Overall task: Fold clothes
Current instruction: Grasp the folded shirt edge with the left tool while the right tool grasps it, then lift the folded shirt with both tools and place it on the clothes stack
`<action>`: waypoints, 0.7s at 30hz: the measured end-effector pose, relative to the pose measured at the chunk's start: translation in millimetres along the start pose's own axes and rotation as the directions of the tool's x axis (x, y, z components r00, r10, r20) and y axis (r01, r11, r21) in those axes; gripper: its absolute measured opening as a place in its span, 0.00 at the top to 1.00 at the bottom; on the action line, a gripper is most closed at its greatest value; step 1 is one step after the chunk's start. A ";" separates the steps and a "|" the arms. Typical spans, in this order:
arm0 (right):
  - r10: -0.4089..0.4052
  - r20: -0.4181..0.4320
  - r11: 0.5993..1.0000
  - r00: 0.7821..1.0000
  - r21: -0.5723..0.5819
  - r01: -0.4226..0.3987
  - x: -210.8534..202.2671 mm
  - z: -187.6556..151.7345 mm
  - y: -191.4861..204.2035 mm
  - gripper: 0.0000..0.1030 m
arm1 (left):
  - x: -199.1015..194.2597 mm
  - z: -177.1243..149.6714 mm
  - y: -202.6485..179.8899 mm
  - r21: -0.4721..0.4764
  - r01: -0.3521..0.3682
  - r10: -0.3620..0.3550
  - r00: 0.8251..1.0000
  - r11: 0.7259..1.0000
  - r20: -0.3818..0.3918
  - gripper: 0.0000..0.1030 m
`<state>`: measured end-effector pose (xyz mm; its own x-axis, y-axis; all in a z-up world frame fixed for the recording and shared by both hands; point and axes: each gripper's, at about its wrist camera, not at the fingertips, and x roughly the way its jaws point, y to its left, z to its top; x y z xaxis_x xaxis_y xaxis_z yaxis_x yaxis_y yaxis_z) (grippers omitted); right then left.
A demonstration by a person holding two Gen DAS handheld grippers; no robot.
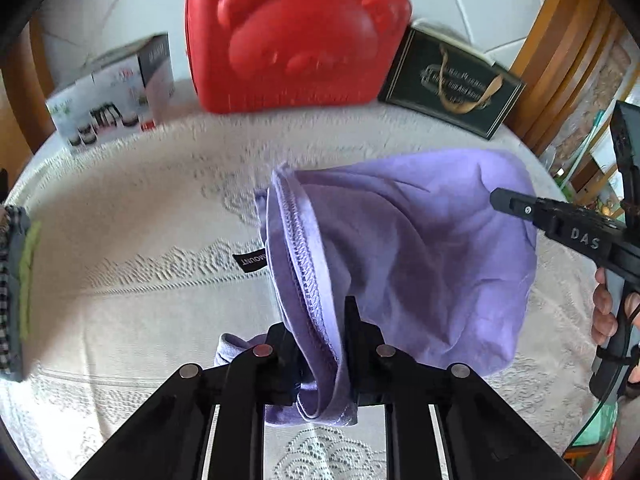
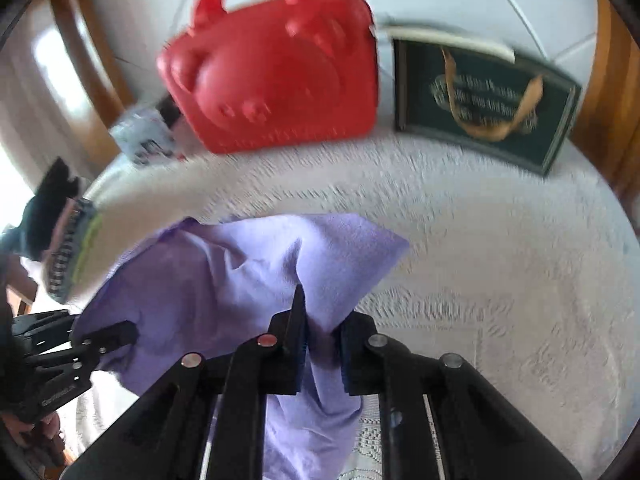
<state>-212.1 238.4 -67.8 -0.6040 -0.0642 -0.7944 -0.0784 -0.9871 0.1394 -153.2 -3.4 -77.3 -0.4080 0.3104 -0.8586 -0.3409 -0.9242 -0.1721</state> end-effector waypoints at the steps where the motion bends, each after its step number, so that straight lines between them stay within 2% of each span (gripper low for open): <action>1: 0.008 0.016 1.000 1.000 -0.018 -0.007 -9.3 4.6 5.5 0.88 | -7.5 2.4 0.3 0.001 0.003 -0.003 1.000 1.000 0.013 0.83; 4: 0.020 0.054 0.995 0.998 -0.094 -0.015 -34.2 19.4 28.5 0.88 | -30.6 9.9 4.9 -0.001 0.012 -0.012 0.999 1.000 0.051 0.83; 9: 0.061 0.099 0.982 0.993 -0.186 -0.041 -65.1 56.1 83.5 0.88 | -77.0 23.0 49.6 -0.043 0.010 -0.006 0.995 0.999 0.103 0.83; 11: 0.096 0.123 0.968 0.988 -0.242 -0.064 -78.3 76.7 123.0 0.88 | -104.1 28.6 76.5 -0.057 0.002 0.006 0.991 0.998 0.135 0.83; 12: 0.109 0.131 0.963 0.985 -0.261 -0.072 -81.9 83.7 137.5 0.88 | -121.1 31.8 93.5 -0.066 -0.006 0.016 0.988 0.998 0.155 0.83; 16: 0.217 0.169 0.924 0.961 -0.353 -0.146 -97.6 123.3 236.7 0.88 | -191.9 40.5 169.9 -0.093 -0.073 0.092 0.970 0.993 0.227 0.83; 21: 0.383 0.183 0.873 0.905 -0.392 -0.290 -101.6 176.1 370.5 0.87 | -293.7 50.4 287.7 -0.117 -0.209 0.234 0.930 0.971 0.283 0.83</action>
<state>-319.5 -95.0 168.7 -0.7220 -0.4094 -0.5578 0.4177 -0.9006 0.1204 -174.1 -349.3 149.7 -0.6988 0.1352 -0.7024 -0.1465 -0.9882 -0.0445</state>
